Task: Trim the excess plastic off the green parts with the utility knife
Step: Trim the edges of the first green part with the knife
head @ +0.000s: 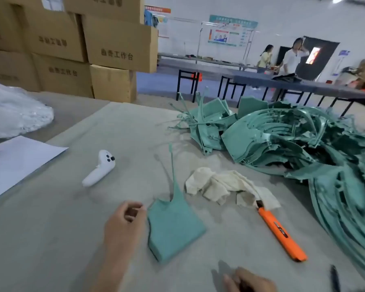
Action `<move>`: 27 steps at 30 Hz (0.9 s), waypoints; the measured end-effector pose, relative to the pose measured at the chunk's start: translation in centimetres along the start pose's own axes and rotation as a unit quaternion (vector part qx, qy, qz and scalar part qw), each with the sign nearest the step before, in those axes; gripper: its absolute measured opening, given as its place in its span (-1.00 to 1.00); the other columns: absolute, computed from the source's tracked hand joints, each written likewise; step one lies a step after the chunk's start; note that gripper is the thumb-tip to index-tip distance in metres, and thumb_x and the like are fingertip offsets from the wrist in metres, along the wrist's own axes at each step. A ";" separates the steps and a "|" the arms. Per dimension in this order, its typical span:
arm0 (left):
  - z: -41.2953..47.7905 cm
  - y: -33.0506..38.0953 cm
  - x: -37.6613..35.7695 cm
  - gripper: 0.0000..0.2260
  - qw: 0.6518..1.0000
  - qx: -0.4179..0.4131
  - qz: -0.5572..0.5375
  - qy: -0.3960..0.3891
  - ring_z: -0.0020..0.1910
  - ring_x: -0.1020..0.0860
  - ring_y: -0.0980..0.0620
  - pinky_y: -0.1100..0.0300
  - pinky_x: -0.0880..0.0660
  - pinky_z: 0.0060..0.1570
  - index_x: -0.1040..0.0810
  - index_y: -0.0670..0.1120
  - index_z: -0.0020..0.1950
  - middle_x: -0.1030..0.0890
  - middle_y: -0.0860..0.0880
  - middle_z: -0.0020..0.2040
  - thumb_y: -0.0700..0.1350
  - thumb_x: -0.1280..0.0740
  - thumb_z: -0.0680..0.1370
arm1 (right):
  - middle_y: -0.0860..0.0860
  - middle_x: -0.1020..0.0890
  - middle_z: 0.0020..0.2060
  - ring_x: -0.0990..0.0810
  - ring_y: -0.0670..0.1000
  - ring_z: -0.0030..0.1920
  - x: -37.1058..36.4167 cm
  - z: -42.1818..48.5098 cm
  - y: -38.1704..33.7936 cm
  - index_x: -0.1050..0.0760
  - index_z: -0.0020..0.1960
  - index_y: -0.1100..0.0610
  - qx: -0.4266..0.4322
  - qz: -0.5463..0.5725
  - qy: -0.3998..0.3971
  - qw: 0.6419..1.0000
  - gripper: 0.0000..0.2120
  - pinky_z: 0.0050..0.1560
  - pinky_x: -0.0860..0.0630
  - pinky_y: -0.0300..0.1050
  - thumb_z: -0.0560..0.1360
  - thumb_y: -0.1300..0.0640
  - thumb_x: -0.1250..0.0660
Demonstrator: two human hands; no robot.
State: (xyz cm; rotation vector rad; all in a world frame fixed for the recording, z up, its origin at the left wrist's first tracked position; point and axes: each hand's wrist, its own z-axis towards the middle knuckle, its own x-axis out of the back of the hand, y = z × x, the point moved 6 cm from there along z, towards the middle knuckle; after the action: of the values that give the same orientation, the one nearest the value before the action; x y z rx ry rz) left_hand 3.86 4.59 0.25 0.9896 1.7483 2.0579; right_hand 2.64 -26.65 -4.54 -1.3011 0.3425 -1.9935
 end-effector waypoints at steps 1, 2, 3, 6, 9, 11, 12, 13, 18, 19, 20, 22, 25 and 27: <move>0.6 0.5 -0.6 -0.91 0.999 -0.023 0.020 -0.027 -0.19 -0.60 0.02 0.28 -0.41 -0.23 -0.57 0.01 -0.13 -0.64 0.07 -0.23 -0.07 -0.47 0.47 | -0.10 -0.31 -0.60 -0.27 -0.21 -0.60 0.9 1.8 -0.8 -0.30 -0.49 0.14 0.004 0.036 0.028 0.999 -0.57 -0.54 -0.23 -0.44 0.16 0.16 -0.60; 0.9 0.9 -1.3 -0.79 0.996 -0.037 0.056 -0.054 -0.10 -0.59 -0.03 0.21 -0.44 -0.13 -0.57 -0.04 -0.02 -0.65 0.03 -0.11 0.00 -0.49 0.45 | -0.14 -0.25 -0.61 -0.22 -0.24 -0.58 2.2 3.8 -2.1 -0.30 -0.44 0.13 -0.004 0.054 0.036 0.998 -0.62 -0.53 -0.21 -0.46 0.23 0.12 -0.53; 1.3 0.7 -2.3 -0.61 0.989 -0.046 0.108 -0.090 0.01 -0.57 -0.04 0.16 -0.45 0.00 -0.54 -0.08 0.12 -0.62 -0.01 0.02 0.09 -0.50 0.42 | -0.15 -0.22 -0.60 -0.19 -0.24 -0.57 2.6 4.3 -2.2 -0.30 -0.41 0.11 -0.003 0.073 0.037 0.997 -0.66 -0.52 -0.20 -0.45 0.27 0.11 -0.47; 1.0 0.9 -4.4 -0.30 0.949 -0.076 0.268 -0.149 0.29 -0.42 -0.09 0.06 -0.39 0.24 -0.41 -0.12 0.36 -0.51 -0.07 0.23 0.27 -0.46 0.38 | -0.15 -0.20 -0.57 -0.17 -0.21 -0.53 2.7 4.2 -2.3 -0.33 -0.37 0.07 -0.023 0.115 0.056 0.992 -0.71 -0.48 -0.21 -0.41 0.34 0.08 -0.43; 1.3 0.8 -5.2 -0.50 0.925 -0.126 0.333 -0.136 0.27 -0.42 -0.13 0.07 -0.39 0.19 -0.52 -0.06 0.25 -0.53 -0.09 0.16 0.24 -0.39 0.45 | -0.14 -0.22 -0.55 -0.19 -0.18 -0.49 2.5 5.3 -1.6 -0.31 -0.41 0.11 -0.047 0.124 0.054 0.990 -0.58 -0.46 -0.21 -0.36 0.44 0.18 -0.53; 1.8 0.8 -5.3 -0.67 0.936 -0.131 0.305 -0.119 0.19 -0.49 -0.13 0.05 -0.43 0.14 -0.58 -0.05 0.17 -0.58 -0.09 0.10 0.12 -0.37 0.51 | -0.11 -0.26 -0.54 -0.22 -0.15 -0.48 2.3 7.0 -1.2 -0.32 -0.41 0.11 -0.062 0.117 0.038 0.990 -0.60 -0.43 -0.21 -0.28 0.46 0.20 -0.48; 1.9 0.8 -5.3 -0.75 0.946 -0.128 0.277 -0.111 0.12 -0.53 -0.12 0.04 -0.47 0.09 -0.61 -0.06 0.10 -0.62 -0.07 0.05 0.05 -0.37 0.52 | -0.10 -0.29 -0.54 -0.23 -0.15 -0.48 2.4 7.9 -1.3 -0.33 -0.41 0.09 -0.056 0.122 0.039 0.990 -0.61 -0.42 -0.20 -0.26 0.48 0.17 -0.46; 2.1 0.8 -5.2 -0.82 0.957 -0.122 0.245 -0.100 0.05 -0.57 -0.11 0.04 -0.50 0.02 -0.63 -0.07 0.02 -0.65 -0.06 -0.02 0.01 -0.37 0.53 | -0.07 -0.33 -0.54 -0.26 -0.15 -0.47 2.6 8.8 -1.6 -0.33 -0.41 0.07 -0.044 0.125 0.049 0.990 -0.62 -0.42 -0.21 -0.27 0.49 0.16 -0.44; 4.4 0.4 -4.0 -0.81 0.975 -0.113 0.177 -0.078 -0.08 -0.56 -0.02 0.17 -0.41 -0.10 -0.59 -0.09 0.06 -0.59 0.02 -0.13 -0.03 -0.41 0.51 | -0.16 -0.60 -0.36 -0.50 -0.09 -0.24 4.6 12.6 -0.8 -0.52 -0.24 -0.02 -0.056 -0.040 0.117 0.991 -0.84 -0.17 -0.39 -0.16 0.47 0.14 -0.44; 5.0 0.4 -3.5 -0.75 0.978 -0.119 0.159 -0.068 -0.11 -0.53 0.01 0.19 -0.37 -0.10 -0.59 -0.10 0.10 -0.58 0.02 -0.13 -0.01 -0.44 0.49 | -0.05 -0.67 -0.18 -0.55 0.08 -0.09 5.2 13.0 0.4 -0.59 -0.09 0.08 -0.087 -0.119 0.118 0.982 -0.96 -0.05 -0.40 -0.04 0.47 0.14 -0.44; 5.3 0.5 -3.0 -0.72 0.980 -0.120 0.142 -0.065 -0.14 -0.52 0.04 0.22 -0.34 -0.11 -0.60 -0.10 0.11 -0.59 0.02 -0.12 0.01 -0.46 0.47 | 0.13 -0.66 0.01 -0.53 0.21 0.07 5.6 13.1 2.4 -0.59 0.09 0.17 -0.152 -0.186 0.089 0.966 -0.78 0.09 -0.38 0.04 0.49 0.11 -0.43; 5.6 0.7 -3.1 -0.68 0.983 -0.112 0.124 -0.083 -0.14 -0.53 0.06 0.24 -0.35 -0.11 -0.62 -0.09 0.10 -0.63 0.02 -0.09 0.08 -0.46 0.46 | 0.24 -0.51 0.26 -0.42 0.27 0.28 6.0 12.3 6.3 -0.44 0.34 0.21 -0.290 -0.272 -0.027 0.917 -0.51 0.27 -0.32 0.08 0.53 -0.05 -0.36; 5.1 0.8 -4.7 -0.70 0.966 -0.111 0.190 -0.136 -0.08 -0.57 0.03 0.24 -0.35 -0.13 -0.63 -0.06 0.04 -0.64 0.02 -0.10 0.11 -0.46 0.45 | 0.23 -0.55 0.12 -0.49 0.26 0.17 6.0 11.0 8.2 -0.53 0.23 0.19 -0.327 -0.281 -0.102 0.896 -0.59 0.17 -0.44 0.07 0.55 -0.10 -0.33; 4.7 0.5 -5.1 -0.80 0.957 -0.110 0.226 -0.146 -0.11 -0.59 0.00 0.19 -0.39 -0.19 -0.58 0.00 -0.15 -0.61 0.06 -0.19 0.09 -0.48 0.43 | 0.25 -0.57 0.00 -0.54 0.27 0.06 6.2 10.9 8.1 -0.57 0.13 0.21 -0.326 -0.246 -0.078 0.909 -0.69 0.01 -0.46 0.06 0.55 -0.01 -0.35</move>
State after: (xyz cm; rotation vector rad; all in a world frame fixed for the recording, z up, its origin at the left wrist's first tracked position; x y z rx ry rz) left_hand 10.74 5.01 -0.75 1.6371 1.1941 2.1531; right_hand 14.16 -34.90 0.06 -2.1276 0.7001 -2.2524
